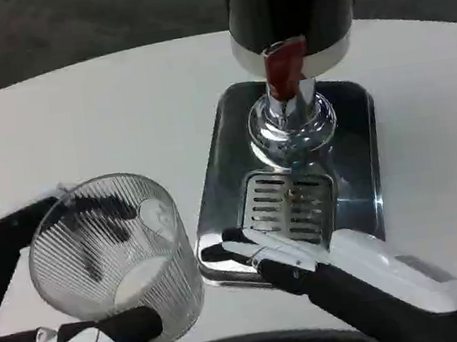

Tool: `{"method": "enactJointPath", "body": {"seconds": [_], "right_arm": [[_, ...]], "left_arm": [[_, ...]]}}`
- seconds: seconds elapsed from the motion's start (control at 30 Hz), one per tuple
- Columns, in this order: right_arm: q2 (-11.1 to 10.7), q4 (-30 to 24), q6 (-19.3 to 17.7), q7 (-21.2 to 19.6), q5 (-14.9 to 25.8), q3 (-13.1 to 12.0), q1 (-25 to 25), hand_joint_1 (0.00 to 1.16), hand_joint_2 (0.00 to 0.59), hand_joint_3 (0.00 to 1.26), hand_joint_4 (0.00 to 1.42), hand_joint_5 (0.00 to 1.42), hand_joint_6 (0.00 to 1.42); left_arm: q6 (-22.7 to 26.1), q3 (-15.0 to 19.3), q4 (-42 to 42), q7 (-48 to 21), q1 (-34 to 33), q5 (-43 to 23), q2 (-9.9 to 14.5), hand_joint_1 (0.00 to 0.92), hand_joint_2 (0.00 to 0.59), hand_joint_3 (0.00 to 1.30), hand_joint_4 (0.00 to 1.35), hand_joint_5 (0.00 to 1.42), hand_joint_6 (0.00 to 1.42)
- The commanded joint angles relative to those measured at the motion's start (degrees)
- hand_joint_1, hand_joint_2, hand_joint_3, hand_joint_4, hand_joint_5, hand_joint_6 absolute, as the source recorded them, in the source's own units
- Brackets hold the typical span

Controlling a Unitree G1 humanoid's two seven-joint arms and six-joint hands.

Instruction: Grasp the cup under the faucet to collect the drink, then remove the cup.

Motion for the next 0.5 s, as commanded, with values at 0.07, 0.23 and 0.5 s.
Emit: {"method": "enactJointPath", "body": {"seconds": [0.07, 0.23, 0.5], "right_arm": [[-0.1, -0.1, 0.3, -1.4, -0.1, 1.2, 0.0, 0.67, 0.452, 0.1, 0.0, 0.0, 0.0], [0.4, 0.3, 0.2, -2.7, -1.2, 3.5, 0.0, 0.67, 0.452, 0.1, 0.0, 0.0, 0.0], [0.3, 0.3, 1.2, -3.1, -2.1, 4.4, -1.1, 0.67, 0.452, 0.1, 0.0, 0.0, 0.0]], "left_arm": [[0.2, 0.9, 0.1, 1.0, -0.7, -1.4, 0.9, 0.676, 0.309, 0.85, 0.88, 0.88, 0.5], [-0.4, 1.8, 0.5, 0.6, -0.1, -2.2, 1.5, 0.676, 0.309, 0.85, 0.88, 0.88, 0.5], [-1.0, 1.7, 1.6, 0.8, -0.7, -2.5, 1.7, 0.676, 0.309, 0.85, 0.88, 0.88, 0.5]]}}
